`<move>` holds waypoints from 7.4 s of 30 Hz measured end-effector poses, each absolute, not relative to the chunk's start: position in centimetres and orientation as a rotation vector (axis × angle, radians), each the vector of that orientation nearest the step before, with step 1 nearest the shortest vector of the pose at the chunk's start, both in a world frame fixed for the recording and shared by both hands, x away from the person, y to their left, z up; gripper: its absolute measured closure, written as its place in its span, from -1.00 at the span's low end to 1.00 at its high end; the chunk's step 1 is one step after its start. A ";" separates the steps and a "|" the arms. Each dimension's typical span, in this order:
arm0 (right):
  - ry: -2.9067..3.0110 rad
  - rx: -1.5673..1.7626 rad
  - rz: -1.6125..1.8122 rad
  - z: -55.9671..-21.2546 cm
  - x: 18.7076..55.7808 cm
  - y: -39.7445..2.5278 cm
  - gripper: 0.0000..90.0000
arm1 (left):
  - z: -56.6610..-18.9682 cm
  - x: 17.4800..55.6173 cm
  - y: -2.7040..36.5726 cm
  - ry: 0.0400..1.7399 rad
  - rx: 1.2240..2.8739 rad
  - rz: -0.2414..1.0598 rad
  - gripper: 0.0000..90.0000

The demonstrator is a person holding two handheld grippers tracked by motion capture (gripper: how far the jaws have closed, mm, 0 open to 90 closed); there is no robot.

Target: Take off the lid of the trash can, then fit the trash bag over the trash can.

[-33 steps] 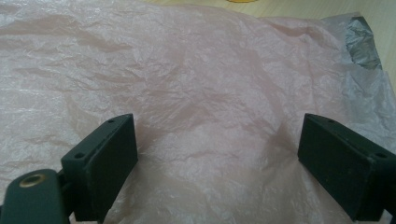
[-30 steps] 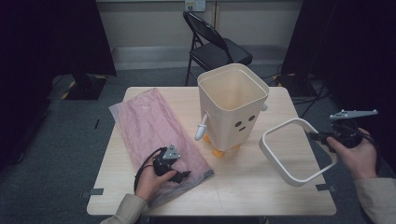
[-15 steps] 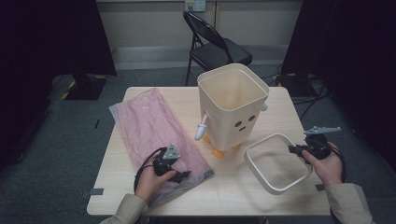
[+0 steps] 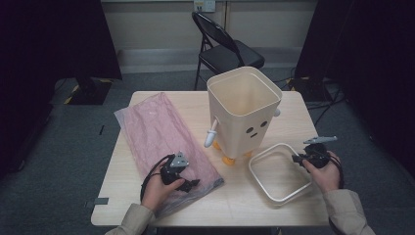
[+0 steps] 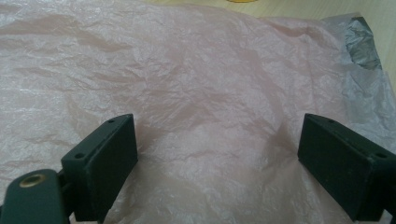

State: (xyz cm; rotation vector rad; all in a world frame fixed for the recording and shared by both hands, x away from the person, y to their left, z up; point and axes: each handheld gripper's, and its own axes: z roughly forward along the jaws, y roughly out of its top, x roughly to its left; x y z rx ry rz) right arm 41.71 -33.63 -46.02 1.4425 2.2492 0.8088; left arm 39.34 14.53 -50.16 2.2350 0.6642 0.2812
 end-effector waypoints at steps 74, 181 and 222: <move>2.327 1.248 0.961 -43.4 42.3 -30.8 -0.55 | -49.6 41.4 19.9 0.890 2.228 0.358 -0.65; 2.288 1.108 1.043 -35.7 42.1 -30.6 -0.55 | -18.9 39.3 19.8 0.608 2.142 0.287 0.98; 2.360 0.753 1.174 -19.2 43.7 -19.2 -0.18 | -19.6 42.3 4.7 0.397 2.305 0.143 0.97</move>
